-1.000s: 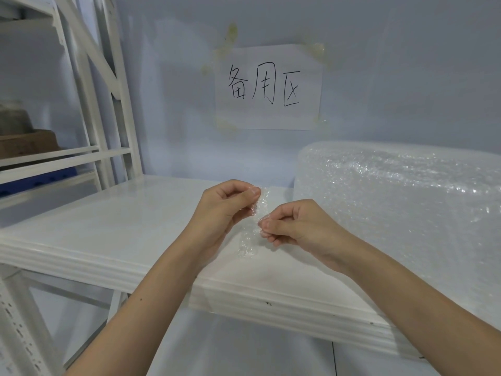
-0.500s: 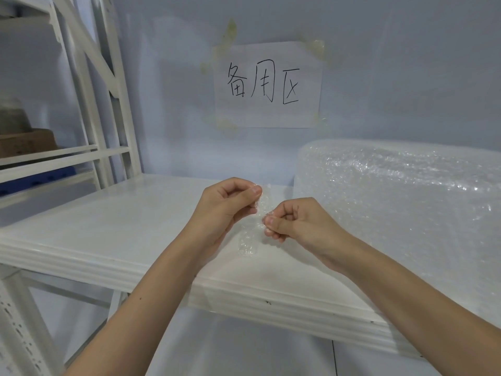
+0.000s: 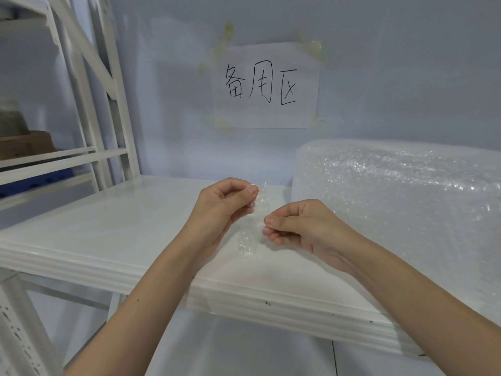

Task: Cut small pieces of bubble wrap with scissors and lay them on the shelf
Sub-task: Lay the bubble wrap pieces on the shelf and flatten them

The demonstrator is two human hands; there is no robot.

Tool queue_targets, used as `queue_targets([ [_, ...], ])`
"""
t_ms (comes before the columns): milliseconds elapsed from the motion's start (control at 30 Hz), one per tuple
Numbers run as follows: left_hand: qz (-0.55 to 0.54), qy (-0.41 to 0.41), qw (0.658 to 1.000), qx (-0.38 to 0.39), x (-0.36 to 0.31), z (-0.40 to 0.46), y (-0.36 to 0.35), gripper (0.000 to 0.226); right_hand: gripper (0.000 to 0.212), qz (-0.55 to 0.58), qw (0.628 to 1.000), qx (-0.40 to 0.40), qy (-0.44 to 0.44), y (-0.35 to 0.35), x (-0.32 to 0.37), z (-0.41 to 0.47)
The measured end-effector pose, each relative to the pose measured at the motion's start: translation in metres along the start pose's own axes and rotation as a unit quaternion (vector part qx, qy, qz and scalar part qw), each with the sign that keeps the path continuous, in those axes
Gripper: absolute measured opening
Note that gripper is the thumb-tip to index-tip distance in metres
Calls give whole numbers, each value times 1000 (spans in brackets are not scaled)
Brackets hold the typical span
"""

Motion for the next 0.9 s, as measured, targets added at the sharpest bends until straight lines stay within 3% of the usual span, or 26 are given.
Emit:
queue_targets([
  [600,19,18,1000,7,1,0,-1,6,9,-116,991,2,59,-3,-1,1],
  [767,6,26,1000,2,2,1,0,6,18,-144,988,-15,48,0,1,1],
  [900,-3,25,1000,5,2,0,-1,5,32,-98,995,-6,34,-1,3,2],
])
Point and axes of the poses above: each hand's wrist, its own z-axis towards the middle knuckle, its own y-axis out of the back of the hand, x = y × z, the point moved 3 cm from there along z, towards the middle knuckle, and after that the axes turned 10 degrees about x, right-handed, at the moved point
